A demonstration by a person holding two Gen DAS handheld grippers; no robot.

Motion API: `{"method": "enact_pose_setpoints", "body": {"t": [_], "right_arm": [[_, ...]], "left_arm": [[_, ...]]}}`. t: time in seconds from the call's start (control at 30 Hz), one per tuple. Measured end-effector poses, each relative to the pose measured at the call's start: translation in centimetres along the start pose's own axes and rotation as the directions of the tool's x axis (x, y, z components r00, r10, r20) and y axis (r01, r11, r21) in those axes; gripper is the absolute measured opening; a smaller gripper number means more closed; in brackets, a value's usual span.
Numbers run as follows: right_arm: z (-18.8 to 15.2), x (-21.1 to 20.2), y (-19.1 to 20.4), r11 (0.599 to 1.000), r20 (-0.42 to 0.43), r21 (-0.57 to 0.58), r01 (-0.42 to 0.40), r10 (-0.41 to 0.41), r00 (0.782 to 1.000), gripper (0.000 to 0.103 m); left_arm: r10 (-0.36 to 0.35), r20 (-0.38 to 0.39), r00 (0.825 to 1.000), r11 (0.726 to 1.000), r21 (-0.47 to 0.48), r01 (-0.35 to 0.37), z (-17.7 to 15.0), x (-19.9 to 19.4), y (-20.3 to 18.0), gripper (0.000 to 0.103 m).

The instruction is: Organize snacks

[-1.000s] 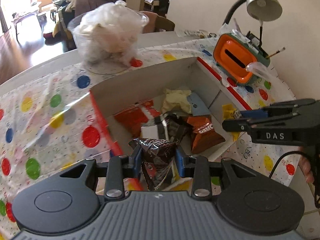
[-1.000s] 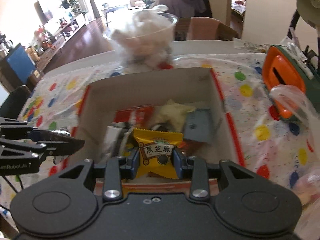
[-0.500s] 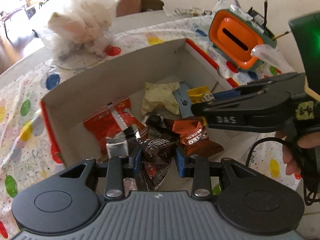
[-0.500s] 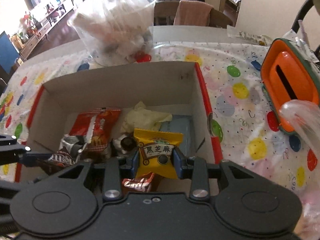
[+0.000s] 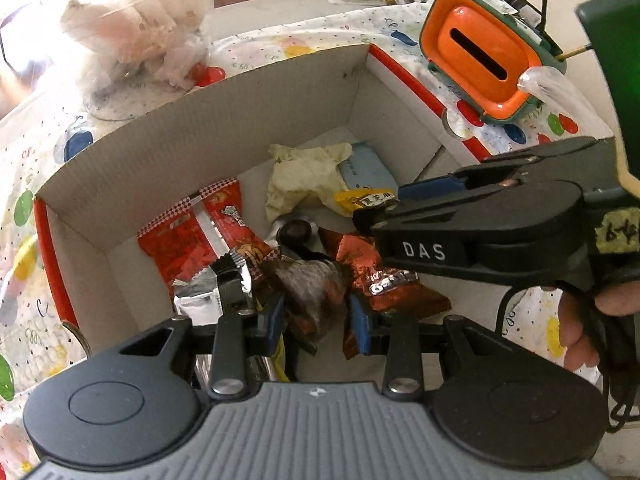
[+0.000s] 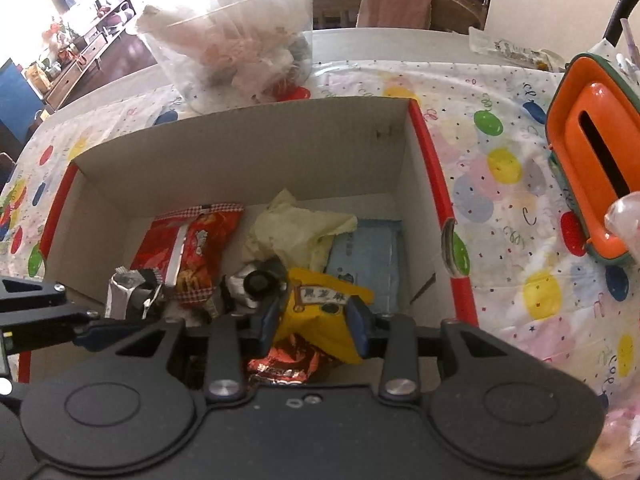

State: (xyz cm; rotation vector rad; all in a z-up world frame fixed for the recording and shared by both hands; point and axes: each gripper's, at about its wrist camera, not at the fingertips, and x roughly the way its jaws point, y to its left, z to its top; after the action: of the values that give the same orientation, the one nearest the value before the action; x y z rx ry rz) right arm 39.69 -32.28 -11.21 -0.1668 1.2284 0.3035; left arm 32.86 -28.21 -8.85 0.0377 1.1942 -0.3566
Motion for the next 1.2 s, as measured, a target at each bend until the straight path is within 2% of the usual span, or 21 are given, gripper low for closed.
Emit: {"method": "enact_pose_setpoints", "body": {"t": [0.13, 0.3, 0.47, 0.57, 0.67, 0.77, 0.9, 0.97, 1.13, 1.2], "right_arm": [[-0.1, -0.6, -0.1, 1.000, 0.013, 0.015, -0.010, 0.010, 1.000, 0.041], [-0.5, -1.7, -0.2, 0.999, 0.033, 0.024, -0.033, 0.032, 0.999, 0.045], [-1.0, -3.4, 0.2, 0.998, 0.060, 0.005, -0.057, 0.057, 0.997, 0.046], [-1.4, -4.7, 0.4, 0.997, 0.082, -0.003, -0.074, 0.074, 0.994, 0.050], [-1.9, -5.9, 0.3, 0.995, 0.105, -0.003, -0.096, 0.095, 0.990, 0.065], [-2.4, -7.2, 0.4, 0.994, 0.135, -0.010, -0.107, 0.107, 0.985, 0.068], [-3.2, -8.8, 0.6, 0.992, 0.177, -0.002, -0.124, 0.122, 0.977, 0.082], [-3.7, -9.8, 0.8, 0.992, 0.199, -0.006, -0.129, 0.128, 0.972, 0.084], [-5.1, -12.0, 1.8, 0.990, 0.272, -0.031, -0.139, 0.142, 0.952, 0.103], [-5.7, -12.7, 2.3, 0.990, 0.295, -0.044, -0.137, 0.144, 0.944, 0.103]], "left_arm": [[0.000, 0.008, 1.000, 1.000, -0.031, 0.000, 0.0, -0.2, 0.4, 0.040], [0.002, 0.042, 0.999, 0.998, -0.061, 0.000, -0.6, -1.4, 0.7, 0.056], [0.005, 0.078, 0.997, 0.996, -0.089, 0.002, -1.2, -3.0, 1.0, 0.060], [0.018, 0.108, 0.994, 0.995, -0.101, -0.007, -1.9, -4.2, 1.2, 0.063], [0.025, 0.134, 0.991, 0.995, -0.103, -0.011, -2.6, -5.4, 1.3, 0.064], [0.048, 0.162, 0.986, 0.995, -0.095, -0.033, -3.2, -6.5, 1.4, 0.068], [0.055, 0.201, 0.978, 0.995, -0.095, -0.036, -4.0, -8.1, 1.9, 0.072], [0.057, 0.216, 0.975, 0.995, -0.088, -0.039, -4.4, -8.7, 2.1, 0.074], [0.060, 0.260, 0.964, 0.996, -0.072, -0.043, -5.7, -10.4, 2.5, 0.078], [0.050, 0.279, 0.959, 0.997, -0.062, -0.034, -6.3, -11.1, 2.7, 0.079]]}}
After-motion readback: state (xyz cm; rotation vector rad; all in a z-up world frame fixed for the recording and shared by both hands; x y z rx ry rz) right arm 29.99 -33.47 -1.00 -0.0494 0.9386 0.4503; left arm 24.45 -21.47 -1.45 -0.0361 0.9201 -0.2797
